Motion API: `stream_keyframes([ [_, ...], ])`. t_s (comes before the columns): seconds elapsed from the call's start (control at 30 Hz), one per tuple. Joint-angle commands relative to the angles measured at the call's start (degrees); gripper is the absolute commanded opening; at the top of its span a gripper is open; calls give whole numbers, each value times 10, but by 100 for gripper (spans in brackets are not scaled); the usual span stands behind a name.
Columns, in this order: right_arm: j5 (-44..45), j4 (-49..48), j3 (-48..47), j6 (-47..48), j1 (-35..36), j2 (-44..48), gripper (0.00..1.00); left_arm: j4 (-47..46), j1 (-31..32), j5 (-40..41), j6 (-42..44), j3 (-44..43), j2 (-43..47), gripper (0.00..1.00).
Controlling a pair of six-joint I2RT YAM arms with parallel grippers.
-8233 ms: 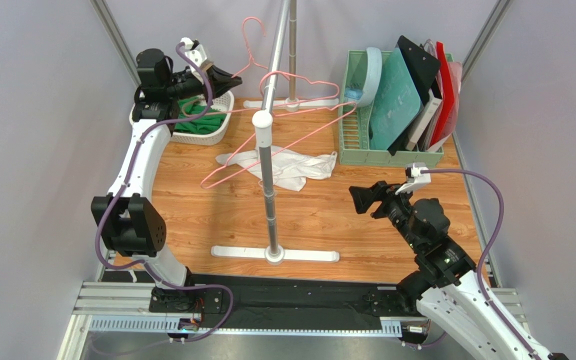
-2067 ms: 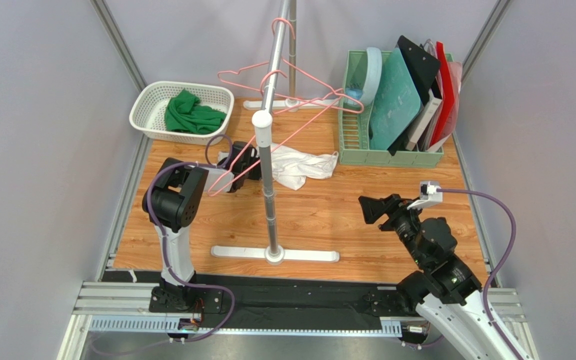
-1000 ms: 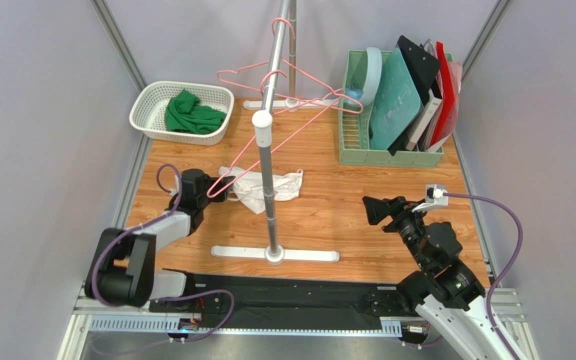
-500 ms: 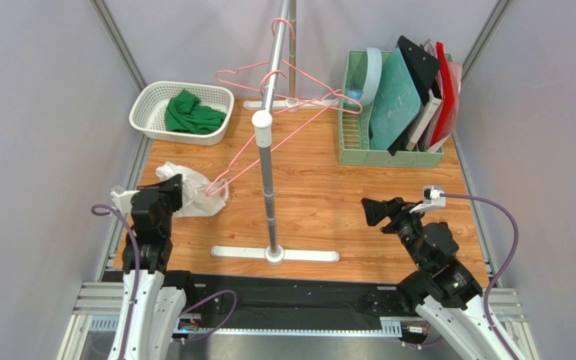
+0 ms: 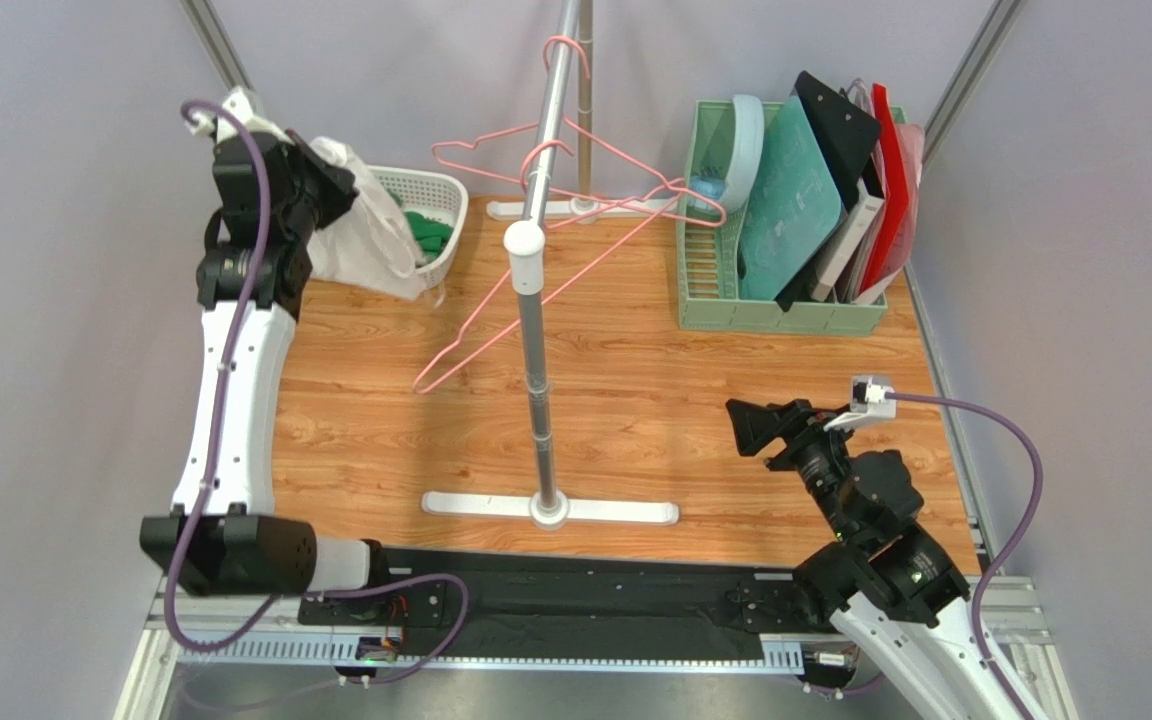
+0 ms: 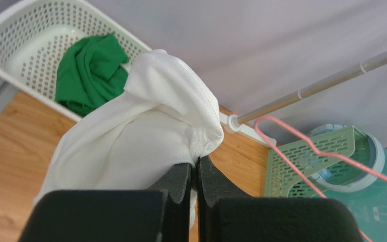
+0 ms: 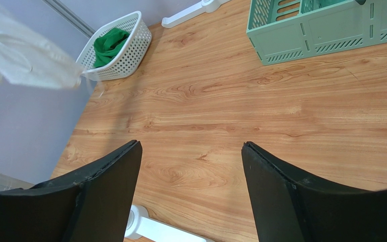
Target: Remove the tank top from the hanger
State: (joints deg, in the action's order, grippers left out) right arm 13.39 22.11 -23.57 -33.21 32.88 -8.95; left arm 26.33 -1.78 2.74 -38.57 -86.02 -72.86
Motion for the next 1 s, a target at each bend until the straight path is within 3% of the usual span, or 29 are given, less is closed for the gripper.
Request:
stream_keyframes([
  [0.0,6,1,-23,12,2,3,78,20,-4,-29,114,-152,-77,0],
  [0.17,9,3,-32,28,2,-1,78,-70,-4,-24,212,-231,-170,0],
  [0.23,10,5,-36,33,2,-5,79,-101,-4,-77,244,-254,-215,0],
  [0.37,16,9,-40,45,3,-5,79,-99,-4,-149,292,-360,-305,0],
  [0.53,25,22,-42,64,3,-2,79,-75,-13,-133,309,-454,-415,0],
  [0.73,35,28,-50,75,2,3,80,-138,-23,-149,320,-441,-468,0],
  [0.8,37,27,-55,78,2,1,80,-125,-23,-118,335,-440,-482,0],
  [0.97,38,20,-65,81,2,5,80,-120,-24,-91,377,-356,-487,0],
])
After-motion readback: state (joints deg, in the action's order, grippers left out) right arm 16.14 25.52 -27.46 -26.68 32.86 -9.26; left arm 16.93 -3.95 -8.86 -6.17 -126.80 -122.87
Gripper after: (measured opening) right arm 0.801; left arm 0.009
